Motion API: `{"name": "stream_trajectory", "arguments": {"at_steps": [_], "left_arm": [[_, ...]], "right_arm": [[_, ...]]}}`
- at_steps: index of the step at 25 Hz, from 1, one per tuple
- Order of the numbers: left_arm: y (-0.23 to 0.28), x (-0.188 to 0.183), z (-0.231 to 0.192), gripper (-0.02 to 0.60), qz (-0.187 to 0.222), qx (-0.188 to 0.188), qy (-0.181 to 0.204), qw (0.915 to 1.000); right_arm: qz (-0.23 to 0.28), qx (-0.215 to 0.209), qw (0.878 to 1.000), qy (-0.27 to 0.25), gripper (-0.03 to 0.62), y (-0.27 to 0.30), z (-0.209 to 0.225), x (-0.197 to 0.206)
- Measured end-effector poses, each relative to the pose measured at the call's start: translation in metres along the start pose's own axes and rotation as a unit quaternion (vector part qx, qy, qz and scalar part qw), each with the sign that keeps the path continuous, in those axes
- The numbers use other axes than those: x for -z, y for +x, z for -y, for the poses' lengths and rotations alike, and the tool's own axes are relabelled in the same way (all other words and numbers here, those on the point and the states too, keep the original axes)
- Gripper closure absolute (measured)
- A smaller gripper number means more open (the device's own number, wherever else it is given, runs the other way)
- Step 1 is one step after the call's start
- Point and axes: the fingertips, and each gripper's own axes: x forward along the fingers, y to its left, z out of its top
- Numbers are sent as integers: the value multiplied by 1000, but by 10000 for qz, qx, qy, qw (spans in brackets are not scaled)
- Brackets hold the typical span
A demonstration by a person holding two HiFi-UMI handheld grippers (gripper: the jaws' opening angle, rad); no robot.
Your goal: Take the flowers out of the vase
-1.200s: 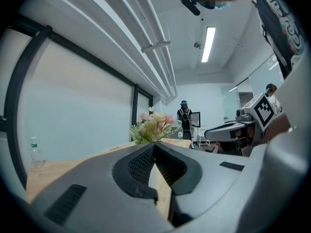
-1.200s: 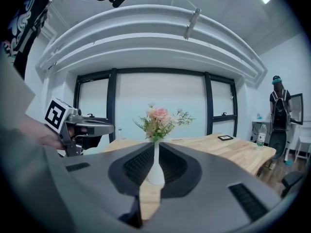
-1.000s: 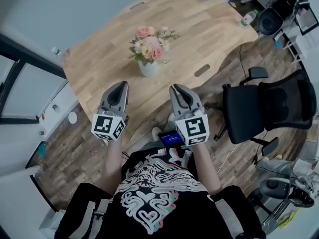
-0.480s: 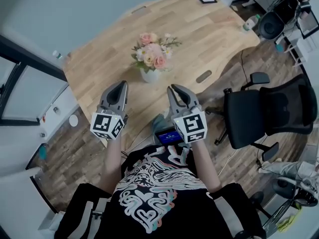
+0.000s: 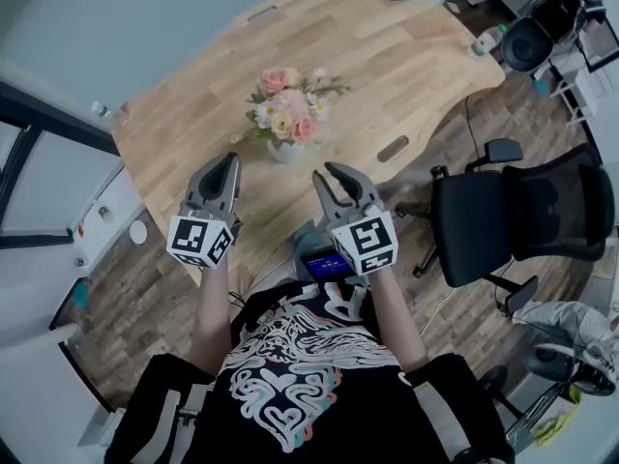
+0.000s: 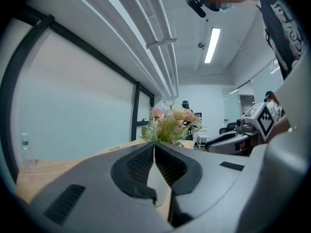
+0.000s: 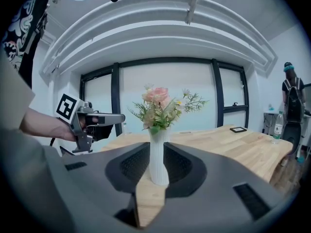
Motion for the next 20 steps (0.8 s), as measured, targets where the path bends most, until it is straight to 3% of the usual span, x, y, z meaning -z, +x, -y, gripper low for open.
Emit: {"name": "stream_trajectory", "arguments": {"at_steps": [18, 20], "left_arm": [[36, 11, -6, 575, -88, 601, 104, 9981], [38, 11, -6, 575, -93, 714, 116, 9973]], "right_arm": [[-279, -440, 9986, 63, 507, 63, 21, 19], [-345, -530, 9980, 13, 462, 71, 21, 21]]}}
